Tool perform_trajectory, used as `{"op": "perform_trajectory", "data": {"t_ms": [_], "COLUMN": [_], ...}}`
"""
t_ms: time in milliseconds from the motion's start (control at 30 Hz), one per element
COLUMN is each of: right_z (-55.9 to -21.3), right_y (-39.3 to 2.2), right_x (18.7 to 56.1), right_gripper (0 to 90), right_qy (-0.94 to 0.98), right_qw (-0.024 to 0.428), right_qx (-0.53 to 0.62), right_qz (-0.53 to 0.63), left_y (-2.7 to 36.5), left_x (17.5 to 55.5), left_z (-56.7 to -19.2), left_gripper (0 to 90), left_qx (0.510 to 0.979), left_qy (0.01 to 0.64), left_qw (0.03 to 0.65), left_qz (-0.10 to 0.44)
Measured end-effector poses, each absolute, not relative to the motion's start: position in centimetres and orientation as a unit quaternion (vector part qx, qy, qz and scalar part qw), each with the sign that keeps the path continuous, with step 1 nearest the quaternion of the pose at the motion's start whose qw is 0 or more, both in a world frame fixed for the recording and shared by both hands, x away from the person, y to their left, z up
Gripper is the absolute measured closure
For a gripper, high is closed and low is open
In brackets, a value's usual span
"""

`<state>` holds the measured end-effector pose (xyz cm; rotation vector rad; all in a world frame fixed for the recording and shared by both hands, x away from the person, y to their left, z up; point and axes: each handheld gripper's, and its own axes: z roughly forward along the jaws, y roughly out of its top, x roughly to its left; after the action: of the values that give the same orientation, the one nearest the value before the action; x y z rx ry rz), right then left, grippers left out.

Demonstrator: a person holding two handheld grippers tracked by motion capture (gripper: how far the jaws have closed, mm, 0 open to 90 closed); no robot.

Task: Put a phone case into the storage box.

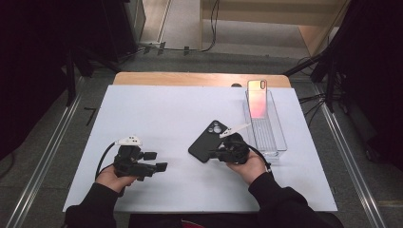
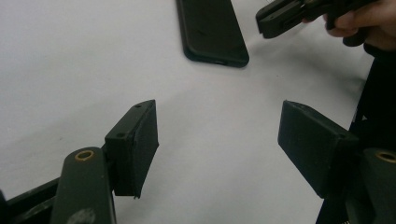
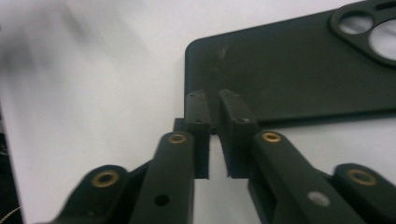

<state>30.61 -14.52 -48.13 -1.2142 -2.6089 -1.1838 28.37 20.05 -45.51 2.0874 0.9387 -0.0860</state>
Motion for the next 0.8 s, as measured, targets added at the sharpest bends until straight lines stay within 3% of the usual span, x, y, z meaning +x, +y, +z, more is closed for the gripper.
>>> {"op": "perform_trajectory", "data": {"t_ms": [133,333,800], "right_z": [-47.2,-46.2,-46.2], "right_y": [-15.9,-17.5,-20.6], "right_x": [30.2,29.2,27.2], "right_gripper": [52.7,35.5,22.8], "right_qy": [-0.834,-0.835,-0.838], "right_qw": [0.025,0.032,0.033], "right_qx": [-0.379,-0.364,-0.357], "right_qz": [-0.400,-0.411,-0.411], "left_y": [20.1,20.0,19.7], "left_x": [28.3,28.4,28.3], "left_z": [-45.5,-45.5,-45.3], "left_gripper": [28.8,28.8,28.8], "left_qx": [0.831,0.830,0.833], "left_qy": [0.373,0.372,0.370], "left_qw": [0.412,0.414,0.410], "left_qz": [-0.034,-0.034,-0.027]}}
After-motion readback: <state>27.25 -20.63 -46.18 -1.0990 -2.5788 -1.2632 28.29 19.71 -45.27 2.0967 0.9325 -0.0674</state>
